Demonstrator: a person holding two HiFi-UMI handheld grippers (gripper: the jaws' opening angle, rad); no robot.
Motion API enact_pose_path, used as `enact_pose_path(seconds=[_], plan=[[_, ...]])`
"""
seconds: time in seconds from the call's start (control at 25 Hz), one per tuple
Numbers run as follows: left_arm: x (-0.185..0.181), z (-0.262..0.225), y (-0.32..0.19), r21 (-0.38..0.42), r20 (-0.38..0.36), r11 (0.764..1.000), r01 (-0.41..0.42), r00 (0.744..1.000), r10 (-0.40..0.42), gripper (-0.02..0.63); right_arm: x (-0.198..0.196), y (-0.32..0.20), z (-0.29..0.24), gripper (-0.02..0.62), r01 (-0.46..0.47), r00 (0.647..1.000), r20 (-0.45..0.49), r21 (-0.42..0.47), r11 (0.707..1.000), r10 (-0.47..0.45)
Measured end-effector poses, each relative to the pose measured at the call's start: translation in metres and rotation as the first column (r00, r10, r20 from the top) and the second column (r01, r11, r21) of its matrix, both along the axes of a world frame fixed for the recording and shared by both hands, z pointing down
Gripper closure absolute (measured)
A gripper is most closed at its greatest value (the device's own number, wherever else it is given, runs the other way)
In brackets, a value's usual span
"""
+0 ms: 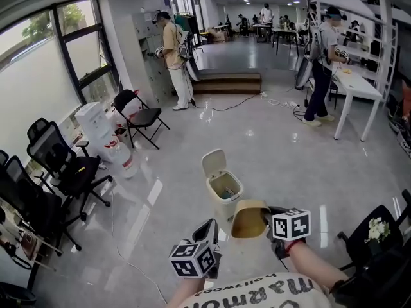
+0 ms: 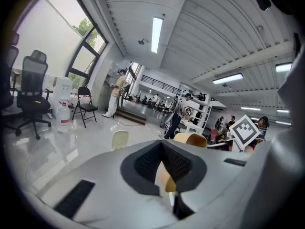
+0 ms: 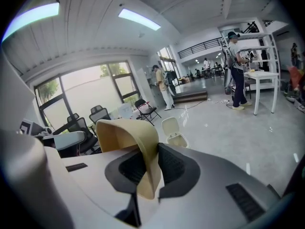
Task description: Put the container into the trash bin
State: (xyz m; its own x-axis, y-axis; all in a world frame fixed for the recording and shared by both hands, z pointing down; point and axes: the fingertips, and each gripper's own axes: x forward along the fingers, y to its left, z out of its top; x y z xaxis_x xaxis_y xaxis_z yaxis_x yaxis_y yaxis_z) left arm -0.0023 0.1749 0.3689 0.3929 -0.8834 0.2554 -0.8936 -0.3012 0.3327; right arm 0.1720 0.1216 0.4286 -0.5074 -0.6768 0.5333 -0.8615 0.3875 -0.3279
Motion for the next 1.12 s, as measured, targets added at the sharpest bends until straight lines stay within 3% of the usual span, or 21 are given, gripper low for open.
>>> enact_pose_path(seconds=[0.16, 0.52, 0.72, 1.12], plan=[[0.011, 0.002, -0.022, 0.032, 0.003, 0.999, 0.010, 1.000, -0.010, 0.588, 0.006, -0.028, -0.003, 0.541, 0.037, 0.999, 0.001, 0.029, 0.999, -0.037], [0.022, 0.031, -0.029, -0.041, 0.048, 0.999, 0.034, 0.998, -0.032, 0.588, 0.014, -0.054, 0.020, 0.541, 0.062, 0.997, 0.036, -0.012, 0.998, -0.061], [0.023, 0.028, -0.033, -0.035, 0.046, 0.997, 0.064, 0.997, -0.062, 0.588, 0.013, -0.064, 0.021, 0.541, 0.078, 0.996, 0.046, -0.009, 0.997, -0.077], [-0.009, 0.044, -0.021, -0.087, 0.036, 0.984, 0.156, 0.987, -0.154, 0.589, 0.007, -0.079, 0.037, 0.541, 0.071, 0.997, 0.044, -0.015, 0.997, -0.070]])
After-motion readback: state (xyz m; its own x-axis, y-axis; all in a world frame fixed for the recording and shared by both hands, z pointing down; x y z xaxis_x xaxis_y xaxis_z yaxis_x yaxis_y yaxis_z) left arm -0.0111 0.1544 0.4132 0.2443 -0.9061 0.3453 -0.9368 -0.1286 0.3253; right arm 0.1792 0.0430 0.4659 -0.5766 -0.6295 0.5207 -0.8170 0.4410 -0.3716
